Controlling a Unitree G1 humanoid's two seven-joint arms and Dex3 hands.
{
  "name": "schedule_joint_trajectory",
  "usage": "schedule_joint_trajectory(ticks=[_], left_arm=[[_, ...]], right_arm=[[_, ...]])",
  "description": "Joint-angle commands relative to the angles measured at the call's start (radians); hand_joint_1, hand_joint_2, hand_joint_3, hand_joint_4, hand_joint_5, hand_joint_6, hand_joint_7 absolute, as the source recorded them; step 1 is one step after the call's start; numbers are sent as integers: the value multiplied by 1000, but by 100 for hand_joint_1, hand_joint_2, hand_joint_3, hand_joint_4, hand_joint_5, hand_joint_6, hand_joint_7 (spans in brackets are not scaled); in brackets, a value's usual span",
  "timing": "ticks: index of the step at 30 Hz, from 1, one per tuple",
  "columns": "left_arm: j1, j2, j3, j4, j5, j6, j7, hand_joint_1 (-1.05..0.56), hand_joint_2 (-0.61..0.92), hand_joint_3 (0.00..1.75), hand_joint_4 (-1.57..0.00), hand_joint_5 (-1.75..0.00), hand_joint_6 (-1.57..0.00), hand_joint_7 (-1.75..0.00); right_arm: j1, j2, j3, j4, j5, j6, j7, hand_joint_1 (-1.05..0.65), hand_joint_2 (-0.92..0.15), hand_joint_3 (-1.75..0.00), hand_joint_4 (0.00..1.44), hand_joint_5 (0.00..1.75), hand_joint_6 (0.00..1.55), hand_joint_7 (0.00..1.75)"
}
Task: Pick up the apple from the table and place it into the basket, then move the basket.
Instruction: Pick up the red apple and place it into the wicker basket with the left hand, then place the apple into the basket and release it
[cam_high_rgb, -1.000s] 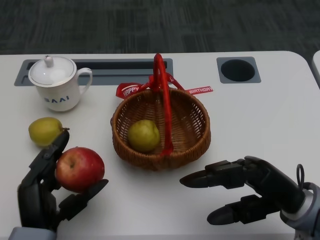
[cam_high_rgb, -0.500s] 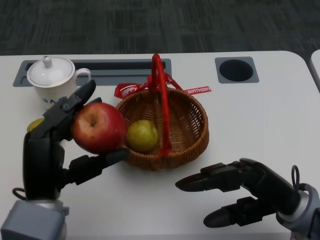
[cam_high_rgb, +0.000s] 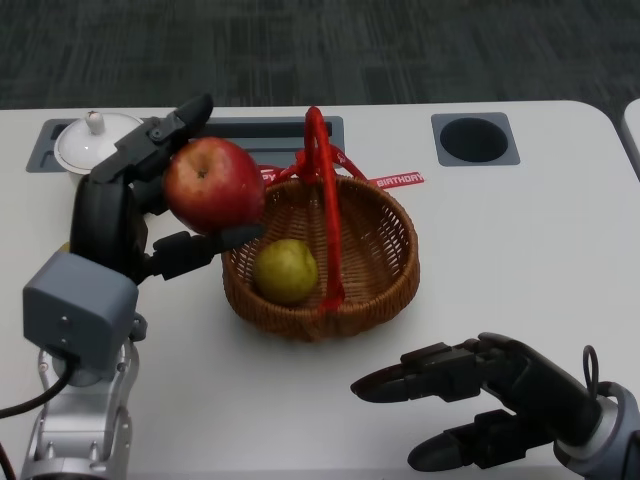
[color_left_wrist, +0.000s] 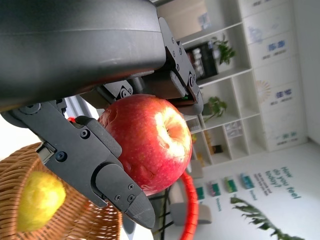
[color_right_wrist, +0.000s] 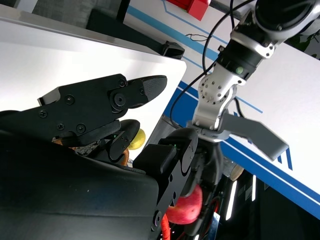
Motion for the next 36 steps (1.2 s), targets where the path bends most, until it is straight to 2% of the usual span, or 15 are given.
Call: schedule_joint_trajectory(ticks=[1, 8, 15, 17, 23, 25, 29, 36], left_arm=[[-95, 3, 0, 154, 4, -55, -9, -17, 84, 0, -128, -1, -110, 0], [-224, -33, -17, 448, 42, -111, 4, -21, 85, 0, -125, 0, -108, 0], [-286, -50, -26, 617, 67, -141, 16, -21, 83, 0, -120, 0, -106, 0], [-291, -45, -36, 645, 87, -147, 25, -28, 80, 0, -104, 0, -96, 0], [-295, -11, -95, 668, 181, -135, 78, -64, 75, 0, -31, 0, -45, 0], [-293, 1, -116, 662, 215, -133, 106, -74, 76, 0, -17, 0, -34, 0], [-288, 18, -148, 642, 269, -140, 155, -91, 81, 1, -4, 0, -23, 0], [-270, 29, -165, 566, 280, -151, 160, -88, 81, 0, -3, -1, -21, -1]], right_arm=[[15, -12, -4, -22, -6, 5, -17, -39, -92, -3, 79, 0, 75, 0], [45, -22, -10, -51, -19, 9, -42, -40, -92, -4, 79, 0, 75, 0], [73, -28, -4, -83, -46, 16, -79, -40, -92, -4, 79, 0, 74, 0], [78, -30, -1, -91, -54, 17, -90, -40, -92, -4, 79, 0, 74, 0], [80, -34, 5, -91, -64, 13, -111, -40, -92, -4, 80, 1, 74, 0], [76, -35, 7, -87, -65, 12, -113, -40, -92, -4, 80, 1, 74, 0], [69, -38, 9, -83, -69, 11, -116, -40, -92, -3, 81, 1, 74, 0], [51, -48, 6, -70, -62, 13, -111, -41, -92, -4, 82, 1, 75, 1]])
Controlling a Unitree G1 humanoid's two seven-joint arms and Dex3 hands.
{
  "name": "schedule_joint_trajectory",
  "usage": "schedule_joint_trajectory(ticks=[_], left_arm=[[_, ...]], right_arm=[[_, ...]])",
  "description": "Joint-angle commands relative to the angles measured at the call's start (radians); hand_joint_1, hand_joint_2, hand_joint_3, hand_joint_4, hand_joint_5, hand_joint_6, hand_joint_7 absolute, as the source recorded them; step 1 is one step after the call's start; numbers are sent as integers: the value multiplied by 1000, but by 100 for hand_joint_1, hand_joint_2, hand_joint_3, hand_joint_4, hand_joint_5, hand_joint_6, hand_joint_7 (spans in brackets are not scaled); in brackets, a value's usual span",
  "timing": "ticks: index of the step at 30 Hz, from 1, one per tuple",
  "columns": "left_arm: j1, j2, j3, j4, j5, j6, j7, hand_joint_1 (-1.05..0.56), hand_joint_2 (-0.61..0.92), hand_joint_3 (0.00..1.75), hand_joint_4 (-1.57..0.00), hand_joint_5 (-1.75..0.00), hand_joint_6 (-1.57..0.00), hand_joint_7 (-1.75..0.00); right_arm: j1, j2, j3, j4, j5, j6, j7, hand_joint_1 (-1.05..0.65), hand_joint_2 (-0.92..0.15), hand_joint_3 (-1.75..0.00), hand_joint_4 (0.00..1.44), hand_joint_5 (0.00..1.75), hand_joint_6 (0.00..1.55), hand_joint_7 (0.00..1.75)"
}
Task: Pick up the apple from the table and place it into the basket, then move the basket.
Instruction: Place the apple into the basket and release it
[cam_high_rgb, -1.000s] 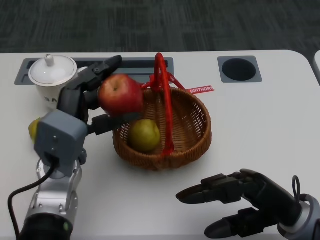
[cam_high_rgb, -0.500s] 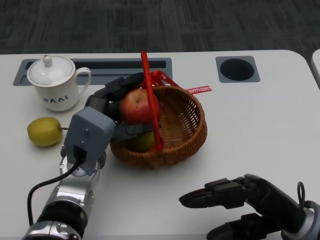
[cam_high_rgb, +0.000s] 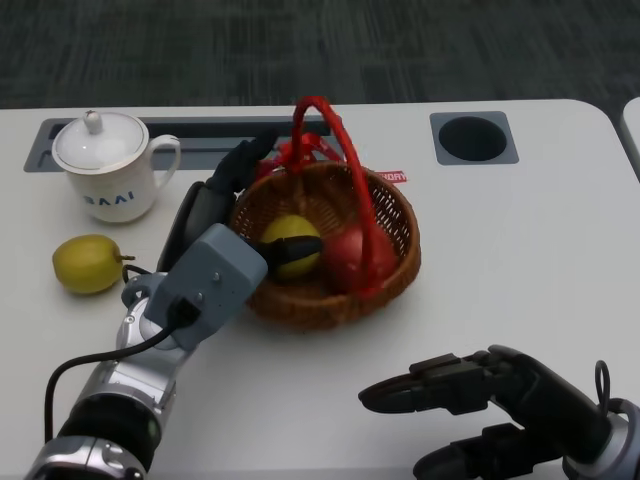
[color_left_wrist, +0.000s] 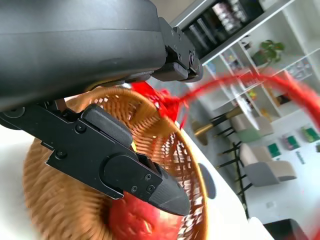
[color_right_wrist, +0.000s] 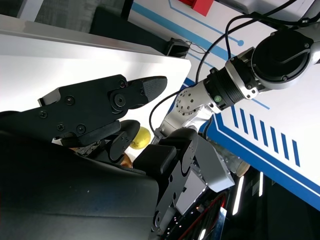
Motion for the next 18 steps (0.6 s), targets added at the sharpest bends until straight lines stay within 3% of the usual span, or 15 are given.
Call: schedule_joint_trajectory(ticks=[1, 6, 12, 18], left_arm=[[19, 21, 0, -51, -5, -8, 2, -87, 81, 0, -4, -1, -22, -1], [52, 16, 0, -143, -22, -15, -7, -81, 80, 0, -11, -3, -29, -3], [124, 19, 8, -289, -90, -55, -84, -62, 79, 0, -31, -4, -46, -3], [253, 44, 16, -512, -152, -40, -171, -50, 80, 0, -50, -5, -57, -3]], right_arm=[[-18, -18, -3, 13, 11, -2, -3, -41, -92, -4, 82, 1, 76, 1], [-32, -15, -5, 32, 28, -7, 5, -39, -92, -2, 83, 1, 77, 1], [-81, -21, -22, 61, 47, -58, 8, -39, -92, -1, 85, 1, 79, 1], [-179, -68, -40, 89, 48, -125, 3, -42, -92, -1, 86, 1, 79, 1]])
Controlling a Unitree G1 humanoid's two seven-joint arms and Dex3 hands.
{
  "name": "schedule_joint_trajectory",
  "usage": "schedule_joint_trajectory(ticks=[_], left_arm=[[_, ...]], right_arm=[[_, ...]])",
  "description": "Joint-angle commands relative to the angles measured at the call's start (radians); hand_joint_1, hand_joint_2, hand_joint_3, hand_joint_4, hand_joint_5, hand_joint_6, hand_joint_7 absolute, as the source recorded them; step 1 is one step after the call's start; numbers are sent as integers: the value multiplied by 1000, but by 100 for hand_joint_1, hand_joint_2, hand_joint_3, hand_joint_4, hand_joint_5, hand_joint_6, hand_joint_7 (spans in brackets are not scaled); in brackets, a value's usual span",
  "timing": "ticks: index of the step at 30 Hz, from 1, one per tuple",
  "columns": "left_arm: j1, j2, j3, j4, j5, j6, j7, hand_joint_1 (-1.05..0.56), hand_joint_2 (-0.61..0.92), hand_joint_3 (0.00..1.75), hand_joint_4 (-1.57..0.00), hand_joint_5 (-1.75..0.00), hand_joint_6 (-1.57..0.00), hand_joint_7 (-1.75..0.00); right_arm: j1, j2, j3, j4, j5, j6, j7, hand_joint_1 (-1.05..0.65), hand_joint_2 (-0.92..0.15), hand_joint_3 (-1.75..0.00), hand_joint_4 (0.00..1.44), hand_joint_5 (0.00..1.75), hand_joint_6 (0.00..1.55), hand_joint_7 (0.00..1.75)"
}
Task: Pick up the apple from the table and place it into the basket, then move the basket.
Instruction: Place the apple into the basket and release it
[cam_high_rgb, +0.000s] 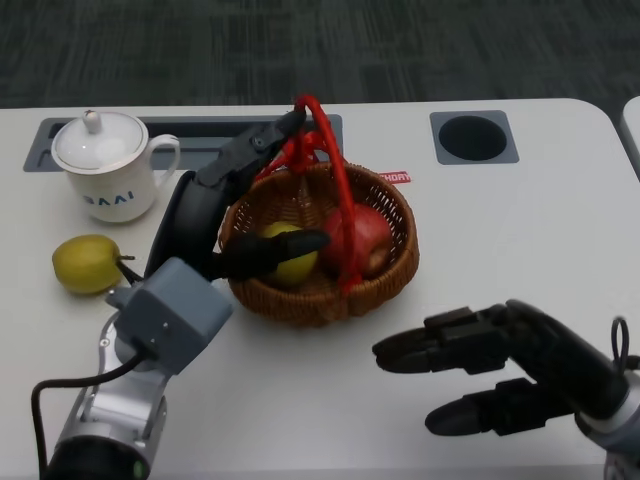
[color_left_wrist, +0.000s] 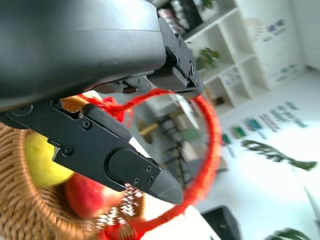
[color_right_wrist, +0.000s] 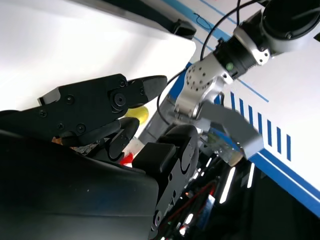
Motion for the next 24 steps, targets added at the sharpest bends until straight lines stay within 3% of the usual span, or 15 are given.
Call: schedule_joint_trajectory(ticks=[1, 5, 14, 18, 24], left_arm=[[86, 37, 12, -137, -17, 20, -31, -50, 80, 0, -51, -4, -58, -2], [203, 68, 21, -313, -11, 74, -44, -47, 82, 1, -52, -3, -60, -2], [436, 163, 86, -654, -83, 185, -119, -50, 83, 0, -59, -3, -62, -1], [512, 196, 114, -765, -135, 226, -160, -44, 80, 0, -69, -4, -66, -2], [576, 203, 135, -826, -113, 209, -159, -50, 79, 0, -79, -4, -72, -2]], right_arm=[[-70, -45, -22, 28, 4, -36, -5, -42, -92, -1, 86, 1, 79, 1], [-145, -77, -36, 82, -16, -44, -7, -46, -91, -1, 86, 0, 80, 1], [-299, -90, -66, 215, -126, -62, -60, -51, -87, 0, 85, 0, 79, 0], [-376, -91, -78, 291, -240, -41, -134, -54, -84, 0, 80, 0, 73, 0], [-467, -115, -44, 364, -503, 22, -336, -59, -80, 0, 66, 0, 59, 0]])
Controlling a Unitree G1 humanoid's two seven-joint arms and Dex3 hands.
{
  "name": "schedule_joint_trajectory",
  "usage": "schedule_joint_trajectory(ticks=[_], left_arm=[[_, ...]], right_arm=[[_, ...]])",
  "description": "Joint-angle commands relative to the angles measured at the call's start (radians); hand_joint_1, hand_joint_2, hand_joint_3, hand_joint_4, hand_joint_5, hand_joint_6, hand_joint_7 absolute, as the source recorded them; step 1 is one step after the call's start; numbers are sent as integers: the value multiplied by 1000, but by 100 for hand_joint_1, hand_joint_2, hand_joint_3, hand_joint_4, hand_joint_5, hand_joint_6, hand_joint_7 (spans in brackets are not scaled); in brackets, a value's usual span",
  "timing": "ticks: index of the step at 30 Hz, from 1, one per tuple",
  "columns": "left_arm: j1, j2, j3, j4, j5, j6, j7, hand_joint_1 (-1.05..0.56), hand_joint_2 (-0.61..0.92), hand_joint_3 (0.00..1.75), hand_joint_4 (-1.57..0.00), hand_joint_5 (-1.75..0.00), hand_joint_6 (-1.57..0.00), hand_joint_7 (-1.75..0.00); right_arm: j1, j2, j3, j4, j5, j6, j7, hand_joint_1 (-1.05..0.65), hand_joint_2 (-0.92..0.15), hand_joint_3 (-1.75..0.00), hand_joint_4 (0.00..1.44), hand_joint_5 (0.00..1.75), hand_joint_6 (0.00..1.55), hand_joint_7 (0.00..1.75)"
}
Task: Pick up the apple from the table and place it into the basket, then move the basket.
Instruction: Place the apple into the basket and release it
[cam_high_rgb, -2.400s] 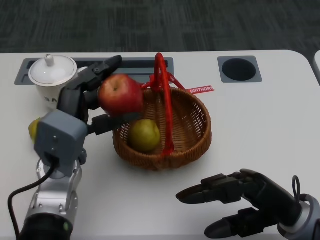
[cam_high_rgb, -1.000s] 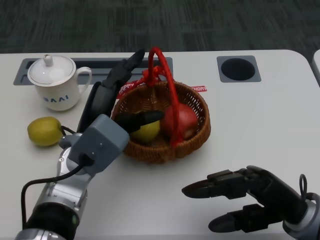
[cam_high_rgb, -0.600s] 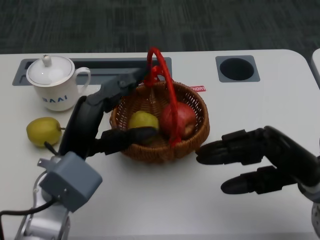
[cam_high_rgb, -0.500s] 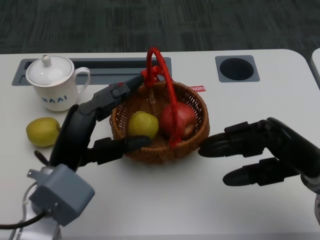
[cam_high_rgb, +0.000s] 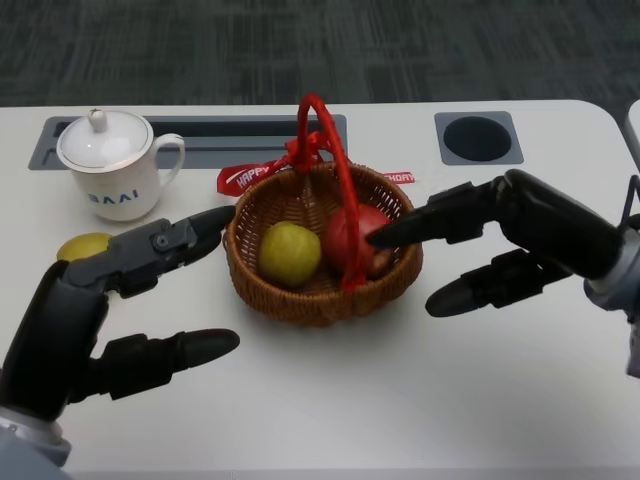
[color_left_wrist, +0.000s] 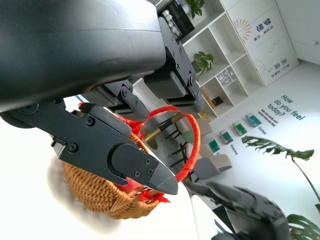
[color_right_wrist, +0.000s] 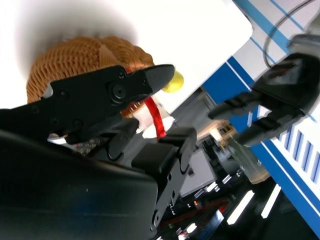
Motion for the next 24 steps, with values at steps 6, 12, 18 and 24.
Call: schedule_joint_trajectory(ticks=[6, 12, 18, 24], left_arm=[[66, 17, 24, -55, -6, -28, -16, -47, 78, 0, -83, -3, -75, -2], [88, 14, 32, -72, -29, -31, -30, -45, 77, 0, -84, -2, -75, -1], [96, 16, 39, -72, -36, -31, -39, -46, 78, 0, -82, -1, -74, 0], [95, 26, 46, -63, -34, -27, -44, -47, 77, 0, -83, -1, -75, 0]], right_arm=[[-126, -60, 131, 62, -378, 128, -370, -64, -82, -1, 64, 1, 55, 0], [-182, -62, 264, 113, -568, 243, -631, -66, -81, 0, 69, 2, 58, 1], [-190, -70, 311, 143, -610, 298, -762, -66, -81, 0, 70, 1, 60, 1], [-187, -87, 309, 135, -590, 243, -791, -63, -80, 0, 70, 1, 72, 5]])
